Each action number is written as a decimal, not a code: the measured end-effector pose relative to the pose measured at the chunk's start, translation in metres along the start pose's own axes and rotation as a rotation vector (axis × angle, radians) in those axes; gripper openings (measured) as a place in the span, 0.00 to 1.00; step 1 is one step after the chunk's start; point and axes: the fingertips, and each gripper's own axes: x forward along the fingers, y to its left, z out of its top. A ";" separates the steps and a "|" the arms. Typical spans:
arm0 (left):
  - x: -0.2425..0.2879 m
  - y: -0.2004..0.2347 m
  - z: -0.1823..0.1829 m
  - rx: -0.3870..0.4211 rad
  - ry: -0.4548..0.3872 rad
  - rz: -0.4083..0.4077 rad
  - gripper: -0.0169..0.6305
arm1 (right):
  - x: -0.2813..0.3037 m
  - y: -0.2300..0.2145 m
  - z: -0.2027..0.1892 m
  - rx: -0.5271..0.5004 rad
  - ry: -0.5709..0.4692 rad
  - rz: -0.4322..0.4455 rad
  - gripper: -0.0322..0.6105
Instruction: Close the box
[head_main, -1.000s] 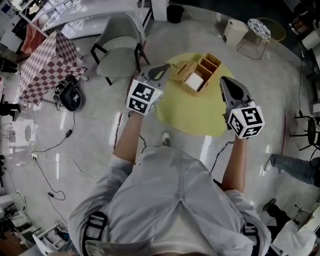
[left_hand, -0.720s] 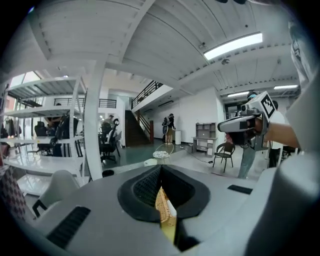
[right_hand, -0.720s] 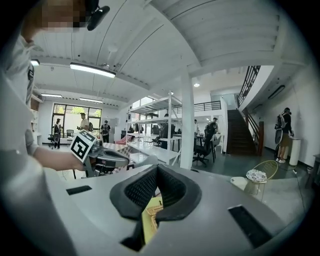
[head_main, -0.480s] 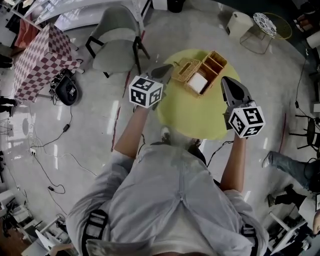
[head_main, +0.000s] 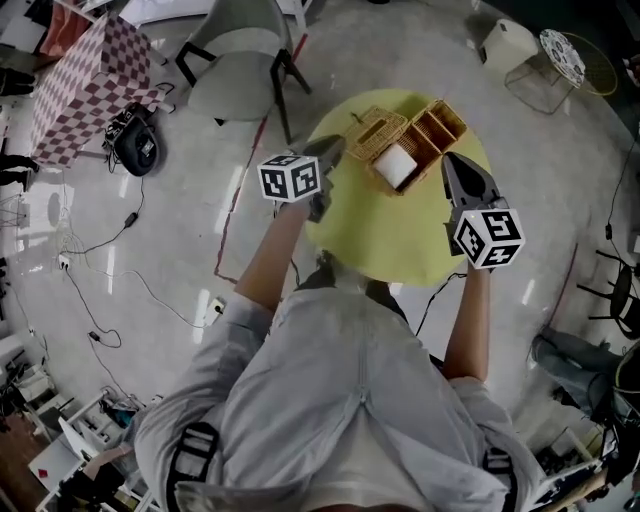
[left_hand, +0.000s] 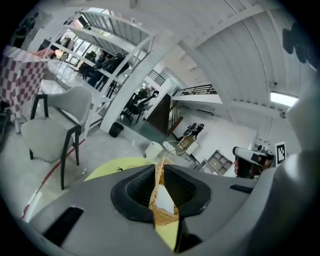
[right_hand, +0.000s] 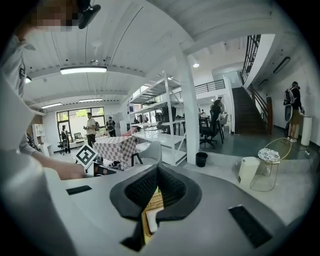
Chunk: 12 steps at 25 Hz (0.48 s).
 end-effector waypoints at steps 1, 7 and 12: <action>0.005 0.007 -0.007 -0.022 0.012 0.019 0.13 | 0.004 -0.004 -0.005 0.003 0.008 0.004 0.08; 0.028 0.056 -0.046 -0.222 0.043 0.085 0.21 | 0.033 -0.010 -0.036 0.022 0.074 0.034 0.08; 0.047 0.087 -0.085 -0.377 0.071 0.100 0.23 | 0.049 -0.009 -0.058 0.034 0.133 0.046 0.08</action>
